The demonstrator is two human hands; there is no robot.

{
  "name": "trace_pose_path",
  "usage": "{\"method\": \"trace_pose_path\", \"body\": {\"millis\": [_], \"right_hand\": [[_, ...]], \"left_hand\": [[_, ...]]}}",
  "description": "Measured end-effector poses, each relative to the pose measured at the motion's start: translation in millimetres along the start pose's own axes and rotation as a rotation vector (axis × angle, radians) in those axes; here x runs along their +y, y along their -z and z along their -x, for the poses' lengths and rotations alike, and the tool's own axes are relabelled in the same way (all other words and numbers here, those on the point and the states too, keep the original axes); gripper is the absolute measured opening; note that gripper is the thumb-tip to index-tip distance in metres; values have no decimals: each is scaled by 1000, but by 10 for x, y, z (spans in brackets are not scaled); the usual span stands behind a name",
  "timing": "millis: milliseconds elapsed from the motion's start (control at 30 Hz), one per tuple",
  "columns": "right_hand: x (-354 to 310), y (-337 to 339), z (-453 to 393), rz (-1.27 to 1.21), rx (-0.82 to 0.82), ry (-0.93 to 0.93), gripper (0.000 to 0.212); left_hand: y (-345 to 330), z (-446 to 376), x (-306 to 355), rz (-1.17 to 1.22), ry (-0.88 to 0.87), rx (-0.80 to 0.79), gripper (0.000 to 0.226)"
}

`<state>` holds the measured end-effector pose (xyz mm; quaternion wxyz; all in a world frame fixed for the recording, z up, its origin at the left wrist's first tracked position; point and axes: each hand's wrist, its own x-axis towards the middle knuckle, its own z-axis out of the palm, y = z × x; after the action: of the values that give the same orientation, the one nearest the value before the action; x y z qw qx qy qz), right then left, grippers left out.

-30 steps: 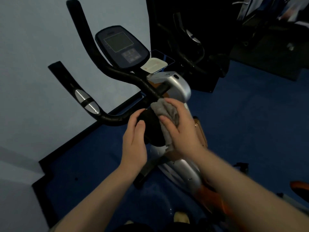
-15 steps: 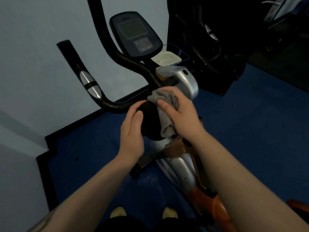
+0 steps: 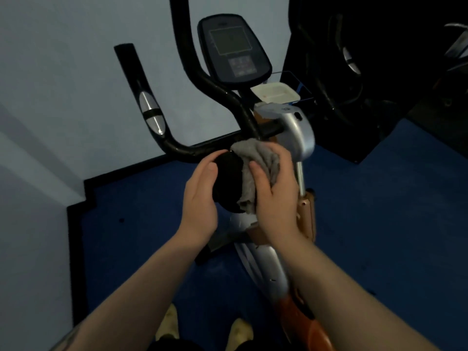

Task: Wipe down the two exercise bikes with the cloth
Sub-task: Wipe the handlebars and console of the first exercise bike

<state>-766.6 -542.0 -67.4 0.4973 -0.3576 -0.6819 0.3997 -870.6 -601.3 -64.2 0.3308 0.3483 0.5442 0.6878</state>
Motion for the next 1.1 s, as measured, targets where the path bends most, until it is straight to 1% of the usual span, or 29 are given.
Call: {"method": "trace_pose_path", "body": {"millis": [67, 100, 133, 233, 300, 333, 367, 467, 500, 567, 633, 667, 700, 733, 767, 833, 867, 933, 967, 1033, 1100], "right_hand": [[-1, -49, 154, -124, 47, -92, 28], [-3, -35, 174, -144, 30, -103, 27], [-15, 9, 145, -95, -15, -84, 26], [-75, 184, -229, 184, -262, 28, 19], [-158, 229, -502, 269, -445, -45, 14], [-170, 217, -551, 274, -479, -72, 14], [-161, 190, -531, 268, -452, -64, 14], [-36, 131, -180, 224, -209, 37, 22], [-19, 133, -78, 219, -173, 41, 25], [-24, 175, -78, 295, -208, 39, 28], [-77, 211, -304, 483, -328, 85, 26], [-116, 216, -421, 537, -396, 100, 25], [-147, 206, -501, 538, -442, 87, 23], [-161, 179, -523, 494, -454, 67, 22], [-153, 147, -493, 436, -428, 47, 20], [-94, 136, -321, 343, -315, 39, 19], [-75, 168, -237, 312, -289, 38, 21], [-60, 260, -213, 315, -343, 39, 25], [-66, 282, -286, 356, -397, 40, 24], [-151, 235, -490, 529, -493, 59, 22], [-244, 101, -616, 696, -512, 129, 26]], "left_hand": [[-9, 14, 2, 11, 12, 14, 32], [5, 16, -2, 11, 20, 8, 32], [26, 15, -5, 9, 33, -3, 32], [80, 19, 16, 2, 39, -37, 33], [61, 43, 20, 14, 45, -26, 34], [47, 58, 18, 20, 49, -11, 33], [38, 68, 12, 22, 53, 6, 31], [24, 85, 4, -11, 62, 34, 33], [26, 93, 4, -42, 63, 36, 34], [32, 115, 14, -99, 65, 38, 33], [28, 129, 49, -157, 50, 25, 30], [18, 130, 64, -194, 38, 20, 29], [16, 129, 71, -236, 25, 22, 29], [16, 131, 79, -276, 14, 27, 29], [20, 133, 84, -312, 8, 31, 30], [36, 131, 103, -365, 10, 18, 31], [51, 124, 117, -386, 19, 3, 31], [100, 110, 129, -443, 38, -45, 30], [125, 106, 123, -479, 43, -80, 33], [146, 119, 102, -513, 55, -154, 40], [143, 134, 74, -470, 72, -186, 41]]}}
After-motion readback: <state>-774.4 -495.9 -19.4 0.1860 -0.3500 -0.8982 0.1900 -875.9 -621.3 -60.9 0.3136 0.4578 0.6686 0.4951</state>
